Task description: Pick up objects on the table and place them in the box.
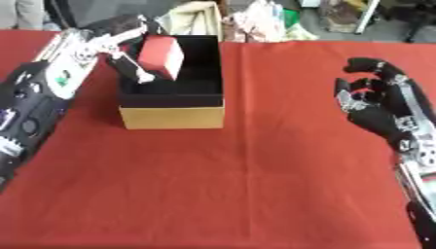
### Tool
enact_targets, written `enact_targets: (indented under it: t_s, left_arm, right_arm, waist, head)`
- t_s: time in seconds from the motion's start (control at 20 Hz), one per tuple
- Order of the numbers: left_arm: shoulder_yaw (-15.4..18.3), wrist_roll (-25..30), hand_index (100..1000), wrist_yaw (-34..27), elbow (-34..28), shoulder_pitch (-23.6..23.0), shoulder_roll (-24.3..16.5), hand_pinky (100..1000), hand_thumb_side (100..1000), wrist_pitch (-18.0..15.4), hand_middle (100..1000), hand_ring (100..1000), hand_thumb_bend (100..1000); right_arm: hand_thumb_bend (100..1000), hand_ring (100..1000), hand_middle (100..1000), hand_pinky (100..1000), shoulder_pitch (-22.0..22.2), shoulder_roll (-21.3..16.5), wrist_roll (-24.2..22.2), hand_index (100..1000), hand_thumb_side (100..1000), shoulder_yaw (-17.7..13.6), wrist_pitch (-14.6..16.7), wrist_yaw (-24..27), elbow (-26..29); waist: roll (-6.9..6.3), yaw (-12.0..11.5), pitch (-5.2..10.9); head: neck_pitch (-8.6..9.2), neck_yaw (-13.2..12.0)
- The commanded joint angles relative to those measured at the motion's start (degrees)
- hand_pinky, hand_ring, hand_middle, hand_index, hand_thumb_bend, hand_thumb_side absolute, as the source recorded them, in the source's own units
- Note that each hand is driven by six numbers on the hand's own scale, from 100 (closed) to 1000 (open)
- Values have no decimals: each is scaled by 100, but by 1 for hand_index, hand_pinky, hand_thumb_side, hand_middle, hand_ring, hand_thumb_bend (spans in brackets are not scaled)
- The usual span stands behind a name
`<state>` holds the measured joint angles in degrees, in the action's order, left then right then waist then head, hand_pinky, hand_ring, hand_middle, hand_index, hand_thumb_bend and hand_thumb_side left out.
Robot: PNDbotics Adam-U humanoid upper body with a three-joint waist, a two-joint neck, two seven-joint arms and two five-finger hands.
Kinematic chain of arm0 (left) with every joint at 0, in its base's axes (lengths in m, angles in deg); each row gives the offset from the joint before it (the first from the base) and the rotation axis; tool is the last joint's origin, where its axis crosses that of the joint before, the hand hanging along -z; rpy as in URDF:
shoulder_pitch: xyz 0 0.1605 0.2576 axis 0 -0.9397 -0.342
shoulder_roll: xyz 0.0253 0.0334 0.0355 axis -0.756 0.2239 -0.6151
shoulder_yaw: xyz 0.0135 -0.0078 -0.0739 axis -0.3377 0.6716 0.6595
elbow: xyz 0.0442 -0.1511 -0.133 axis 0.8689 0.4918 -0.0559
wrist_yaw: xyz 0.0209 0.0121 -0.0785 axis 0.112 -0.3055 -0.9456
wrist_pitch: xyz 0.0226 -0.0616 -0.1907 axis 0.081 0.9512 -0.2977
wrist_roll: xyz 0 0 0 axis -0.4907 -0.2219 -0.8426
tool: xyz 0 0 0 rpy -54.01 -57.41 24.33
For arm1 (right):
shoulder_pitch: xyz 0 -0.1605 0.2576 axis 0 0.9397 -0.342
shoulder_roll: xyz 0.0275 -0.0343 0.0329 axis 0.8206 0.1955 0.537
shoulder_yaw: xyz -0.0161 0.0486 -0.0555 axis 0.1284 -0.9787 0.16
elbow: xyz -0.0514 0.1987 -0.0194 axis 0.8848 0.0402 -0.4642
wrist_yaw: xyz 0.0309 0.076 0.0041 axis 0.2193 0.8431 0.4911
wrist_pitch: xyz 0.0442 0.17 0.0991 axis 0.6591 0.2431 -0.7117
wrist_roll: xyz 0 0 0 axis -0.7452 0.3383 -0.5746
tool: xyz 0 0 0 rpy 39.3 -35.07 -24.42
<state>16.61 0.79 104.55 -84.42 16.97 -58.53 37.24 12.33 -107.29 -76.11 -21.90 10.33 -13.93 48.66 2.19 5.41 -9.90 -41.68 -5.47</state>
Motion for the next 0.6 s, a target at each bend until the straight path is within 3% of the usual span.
enact_targets:
  t_s: [0.05, 0.4, 0.6]
  left_arm:
    - [-47, 25, 855, -92, -185, 32, -103, 787, 138, -76, 779, 786, 478]
    - [60, -117, 857, -739, -1179, -238, -579, 775, 155, 48, 776, 778, 477]
    - [300, -274, 855, -1526, -2243, -604, -1041, 760, 151, 439, 758, 760, 460]
  right_arm:
    - [174, 541, 683, 428, -70, -70, -11, 765, 100, -45, 17, -10, 38]
    - [170, 541, 683, 429, -27, -85, 3, 765, 100, -68, 26, -13, 22]
    - [168, 540, 683, 429, 3, -104, 14, 765, 100, -86, 31, -19, 17]
  waist:
    - [-3, -12, 83]
    - [-29, -116, 121]
    - [-29, -183, 135]
  head:
    - [43, -9]
    - [17, 32]
    - [19, 62]
